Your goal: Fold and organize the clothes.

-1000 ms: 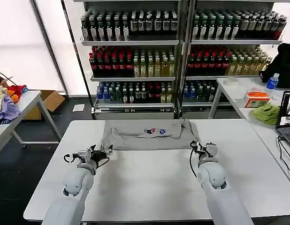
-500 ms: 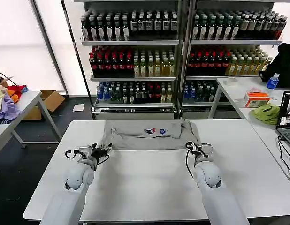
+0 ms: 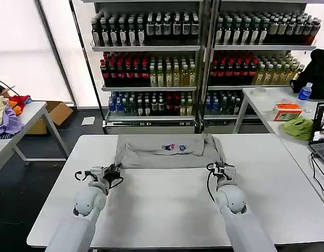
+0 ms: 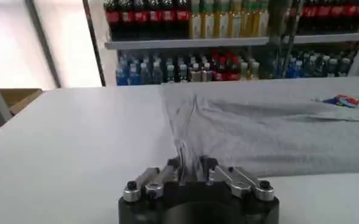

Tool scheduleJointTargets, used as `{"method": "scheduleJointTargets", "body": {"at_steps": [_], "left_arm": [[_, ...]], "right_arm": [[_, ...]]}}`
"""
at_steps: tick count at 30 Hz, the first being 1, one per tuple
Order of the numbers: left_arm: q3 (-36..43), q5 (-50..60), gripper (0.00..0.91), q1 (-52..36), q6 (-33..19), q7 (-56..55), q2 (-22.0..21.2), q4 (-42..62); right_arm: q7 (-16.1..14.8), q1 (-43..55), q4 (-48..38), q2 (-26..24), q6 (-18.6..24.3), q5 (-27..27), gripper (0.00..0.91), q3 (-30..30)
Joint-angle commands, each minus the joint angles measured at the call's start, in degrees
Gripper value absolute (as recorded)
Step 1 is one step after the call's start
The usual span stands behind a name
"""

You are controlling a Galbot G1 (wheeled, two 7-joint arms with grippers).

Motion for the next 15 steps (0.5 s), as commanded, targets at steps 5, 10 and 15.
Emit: {"method": "scheduleJointTargets", "body": {"at_steps": [5,10,15], "left_arm": [[0.19,-0.06,0.01,0.99,0.15,-0.02,-0.17,-1.14],[0.22,0.24,0.01,1.78,0.13,-0.05,-0.44,-2.89],[-0.18,0.55,0.01,6.17,0.09,-0.44,0.52,-9.15]], "right_arm": [[0.03,-1.08,0.86,0.17,-0.28,0.19,0.0,-0.04],[0.09,-2.32,5.18,-0.25,-0.29,-0.14,0.0,0.26],[0.55,-6.5,13.19,-0.41,-0.32,-0.82,0.0,1.51]]}}
